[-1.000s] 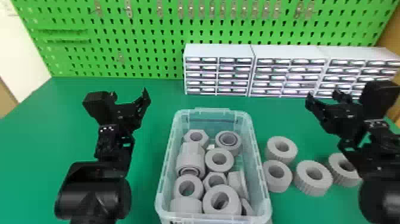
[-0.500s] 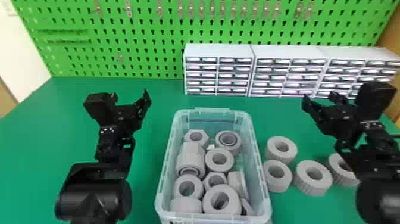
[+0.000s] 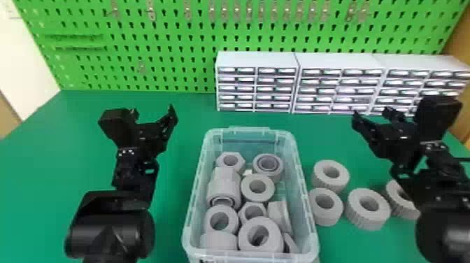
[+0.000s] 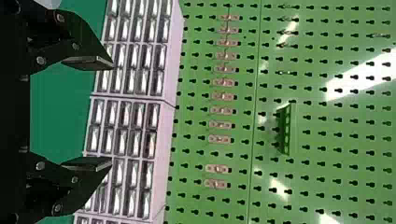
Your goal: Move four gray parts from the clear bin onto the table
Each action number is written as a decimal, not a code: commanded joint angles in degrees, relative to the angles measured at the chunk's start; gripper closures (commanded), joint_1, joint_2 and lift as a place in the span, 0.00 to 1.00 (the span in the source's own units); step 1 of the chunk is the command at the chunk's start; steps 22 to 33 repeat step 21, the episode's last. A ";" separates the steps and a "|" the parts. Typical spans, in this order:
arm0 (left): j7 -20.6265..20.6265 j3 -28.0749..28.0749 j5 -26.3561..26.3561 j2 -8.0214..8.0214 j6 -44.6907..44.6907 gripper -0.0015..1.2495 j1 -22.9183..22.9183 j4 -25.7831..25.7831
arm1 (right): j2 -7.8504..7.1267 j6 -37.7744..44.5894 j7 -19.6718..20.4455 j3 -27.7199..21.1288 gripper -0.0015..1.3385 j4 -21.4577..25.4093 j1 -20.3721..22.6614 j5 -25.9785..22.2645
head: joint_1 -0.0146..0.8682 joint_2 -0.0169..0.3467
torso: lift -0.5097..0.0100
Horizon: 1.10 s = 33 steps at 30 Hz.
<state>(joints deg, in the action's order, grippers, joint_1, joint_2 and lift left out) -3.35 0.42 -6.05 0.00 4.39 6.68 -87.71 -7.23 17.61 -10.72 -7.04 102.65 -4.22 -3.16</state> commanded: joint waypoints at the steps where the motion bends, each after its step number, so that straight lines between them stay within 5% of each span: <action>1: 0.01 0.02 -0.01 0.15 0.00 0.25 -0.09 0.26 | 0.02 0.24 0.00 0.01 0.40 -0.08 -0.09 -0.09 | 0.80 0.24 | 0.88; 33: 0.01 -0.07 -0.19 0.15 0.00 0.25 -0.09 0.17 | 0.02 0.41 0.00 -0.25 0.40 -0.08 -0.09 -0.26 | 0.80 0.24 | 0.88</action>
